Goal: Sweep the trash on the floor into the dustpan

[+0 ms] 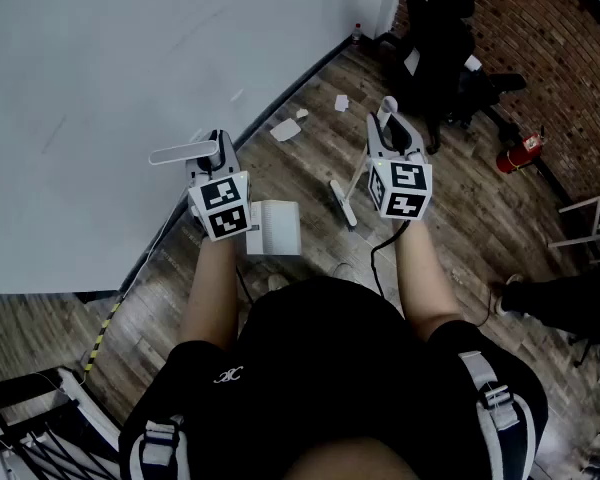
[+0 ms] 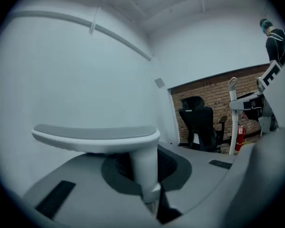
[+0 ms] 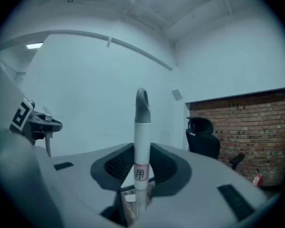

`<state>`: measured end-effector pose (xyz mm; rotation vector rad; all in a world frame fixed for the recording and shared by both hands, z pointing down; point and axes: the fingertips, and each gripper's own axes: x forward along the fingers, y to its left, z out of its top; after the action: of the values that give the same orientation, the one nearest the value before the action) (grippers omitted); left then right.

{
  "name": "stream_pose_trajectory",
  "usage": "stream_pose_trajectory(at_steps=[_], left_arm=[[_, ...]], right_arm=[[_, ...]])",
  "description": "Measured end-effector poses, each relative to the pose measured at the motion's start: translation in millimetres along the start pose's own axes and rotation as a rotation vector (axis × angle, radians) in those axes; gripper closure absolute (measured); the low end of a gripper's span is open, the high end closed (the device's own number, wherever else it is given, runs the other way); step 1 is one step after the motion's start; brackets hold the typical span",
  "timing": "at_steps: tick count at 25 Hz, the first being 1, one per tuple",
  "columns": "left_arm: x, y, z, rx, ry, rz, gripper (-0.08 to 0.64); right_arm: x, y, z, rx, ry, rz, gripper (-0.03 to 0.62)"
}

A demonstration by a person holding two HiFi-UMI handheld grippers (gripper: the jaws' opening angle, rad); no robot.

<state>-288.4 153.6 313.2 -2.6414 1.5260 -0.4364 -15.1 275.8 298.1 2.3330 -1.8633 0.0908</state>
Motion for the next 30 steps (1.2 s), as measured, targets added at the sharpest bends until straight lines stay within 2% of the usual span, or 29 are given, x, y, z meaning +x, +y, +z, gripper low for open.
stream_pose_trajectory(at_steps=[7, 18, 22, 26, 30], left_arm=[[0.0, -16.7, 7.3, 0.013, -0.007, -0.017, 0.531], [13.7, -37.2, 17.6, 0.024, -0.012, -0.005, 0.531], [27.0, -48.9, 34.0, 0.034, -0.019, 0.032, 0.531], [39.5, -56.6, 45.5, 0.048, -0.001, 0.109, 0.531], [44.4, -58.7, 66.1, 0.043, -0.029, 0.165, 0.531]], right_arm=[[-0.2, 3.0, 1.0, -0.002, 0.001, 0.006, 0.479], [1.8, -32.5, -5.4, 0.057, -0.006, -0.002, 0.479], [3.0, -56.5, -15.0, 0.080, -0.003, 0.023, 0.479], [7.4, -78.3, -19.4, 0.089, 0.005, 0.031, 0.479], [11.4, -97.8, -16.1, 0.077, 0.000, 0.049, 0.479]])
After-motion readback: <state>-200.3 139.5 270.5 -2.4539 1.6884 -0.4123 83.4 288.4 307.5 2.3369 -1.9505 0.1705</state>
